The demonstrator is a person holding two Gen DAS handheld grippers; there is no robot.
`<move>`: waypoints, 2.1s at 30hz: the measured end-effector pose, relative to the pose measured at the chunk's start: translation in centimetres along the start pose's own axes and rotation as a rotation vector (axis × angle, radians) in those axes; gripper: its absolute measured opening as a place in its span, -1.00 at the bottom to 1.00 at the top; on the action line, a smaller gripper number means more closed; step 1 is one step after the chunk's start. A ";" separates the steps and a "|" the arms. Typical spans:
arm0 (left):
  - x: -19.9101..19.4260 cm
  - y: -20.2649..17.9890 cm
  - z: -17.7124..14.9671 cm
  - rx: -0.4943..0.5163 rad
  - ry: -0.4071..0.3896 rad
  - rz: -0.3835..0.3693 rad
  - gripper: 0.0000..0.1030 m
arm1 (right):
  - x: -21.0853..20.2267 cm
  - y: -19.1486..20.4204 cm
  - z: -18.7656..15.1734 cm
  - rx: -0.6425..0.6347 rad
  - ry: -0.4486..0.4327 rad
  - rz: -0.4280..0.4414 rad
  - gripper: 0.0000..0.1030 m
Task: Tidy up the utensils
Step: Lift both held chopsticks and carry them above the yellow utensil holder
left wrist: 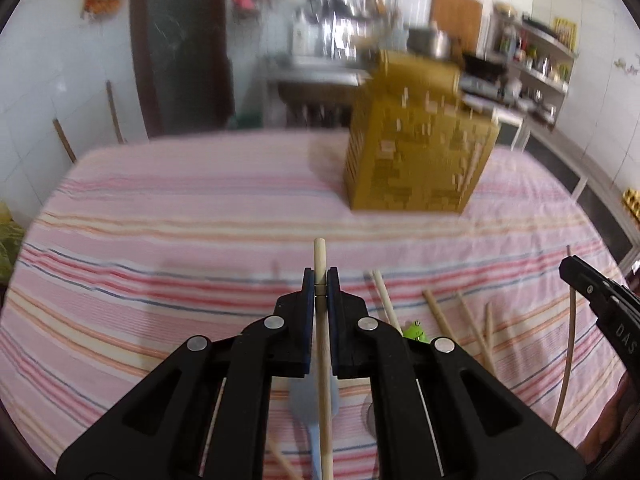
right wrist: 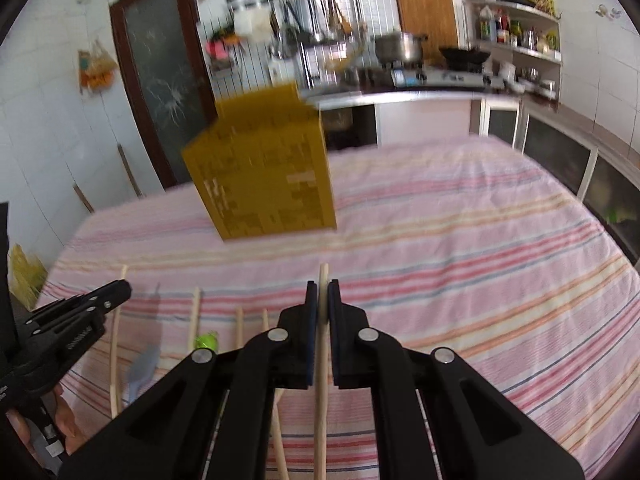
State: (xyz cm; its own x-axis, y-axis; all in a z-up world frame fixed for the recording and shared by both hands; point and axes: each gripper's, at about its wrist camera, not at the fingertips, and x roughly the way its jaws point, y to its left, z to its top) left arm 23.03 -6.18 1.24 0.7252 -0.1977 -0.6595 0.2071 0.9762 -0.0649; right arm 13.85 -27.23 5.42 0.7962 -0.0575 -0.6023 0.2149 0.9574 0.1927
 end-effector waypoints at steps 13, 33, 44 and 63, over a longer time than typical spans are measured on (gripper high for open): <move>-8.3 3.3 -2.3 -0.072 -0.232 0.038 -0.89 | -5.6 0.3 -1.1 -0.059 -0.222 0.022 -0.89; -14.5 -2.1 6.7 0.018 -0.472 -0.067 -0.91 | -9.8 0.9 9.8 -0.048 -0.434 0.058 -0.89; -11.4 -6.2 19.3 0.026 -0.636 -0.085 -0.91 | -6.2 2.4 21.4 -0.021 -0.554 0.069 -0.89; 5.7 -6.2 20.3 0.011 -0.489 -0.020 -0.91 | 7.6 3.4 20.2 -0.111 -0.435 0.044 -0.89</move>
State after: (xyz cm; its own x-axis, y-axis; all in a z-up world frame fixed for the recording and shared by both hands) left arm 39.22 -15.16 13.14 0.9439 -0.2377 -0.2292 0.2290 0.9713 -0.0644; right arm 32.06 -30.16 17.18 0.9720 -0.1072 -0.2091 0.1327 0.9848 0.1121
